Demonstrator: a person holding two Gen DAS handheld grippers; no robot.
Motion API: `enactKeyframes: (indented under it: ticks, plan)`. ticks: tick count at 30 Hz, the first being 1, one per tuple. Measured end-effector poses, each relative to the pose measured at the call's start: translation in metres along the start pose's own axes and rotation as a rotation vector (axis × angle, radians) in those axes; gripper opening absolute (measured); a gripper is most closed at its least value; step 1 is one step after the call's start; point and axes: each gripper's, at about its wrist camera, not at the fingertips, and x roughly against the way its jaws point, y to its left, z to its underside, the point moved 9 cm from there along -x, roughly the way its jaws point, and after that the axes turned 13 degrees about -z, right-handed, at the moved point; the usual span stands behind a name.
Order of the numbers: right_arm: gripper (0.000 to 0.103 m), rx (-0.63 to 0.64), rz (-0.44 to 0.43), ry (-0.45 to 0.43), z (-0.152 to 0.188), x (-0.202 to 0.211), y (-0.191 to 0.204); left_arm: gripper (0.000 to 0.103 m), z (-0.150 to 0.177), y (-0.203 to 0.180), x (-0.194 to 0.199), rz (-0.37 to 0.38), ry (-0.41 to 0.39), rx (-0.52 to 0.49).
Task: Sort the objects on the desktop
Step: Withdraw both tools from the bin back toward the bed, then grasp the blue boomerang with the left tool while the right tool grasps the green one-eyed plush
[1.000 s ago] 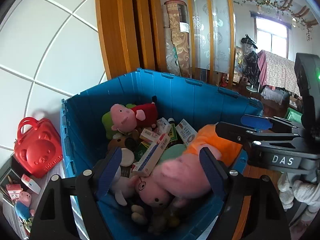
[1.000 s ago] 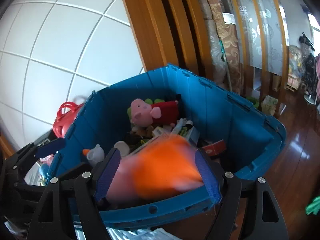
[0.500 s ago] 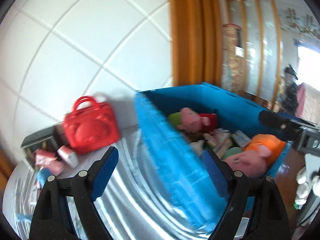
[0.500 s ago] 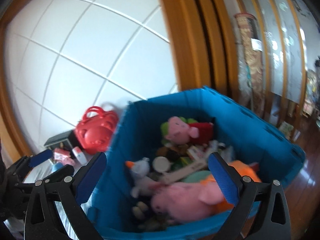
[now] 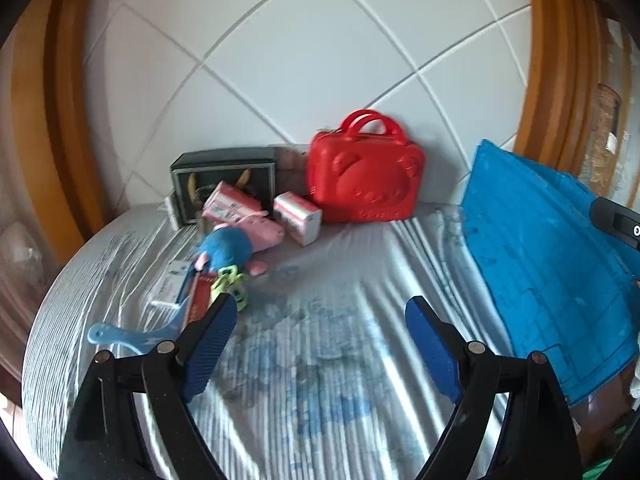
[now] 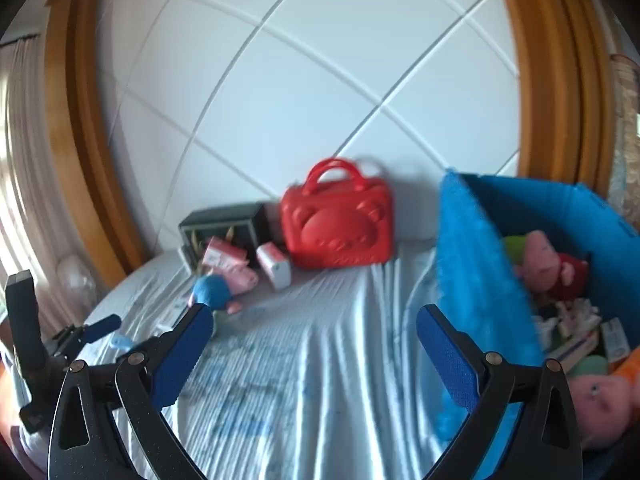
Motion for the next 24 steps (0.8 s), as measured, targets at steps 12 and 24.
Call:
enactKeyframes:
  ticks: [12, 24]
  plan:
    - [0.103, -0.056, -0.027, 0.259, 0.064, -0.144, 0.044, 0.087, 0.101, 0.201, -0.112, -0.248, 0.268, 0.228]
    - [0.103, -0.011, -0.073, 0.45, 0.1, -0.257, 0.049, 0.083, 0.143, 0.218, -0.192, -0.349, 0.427, 0.276]
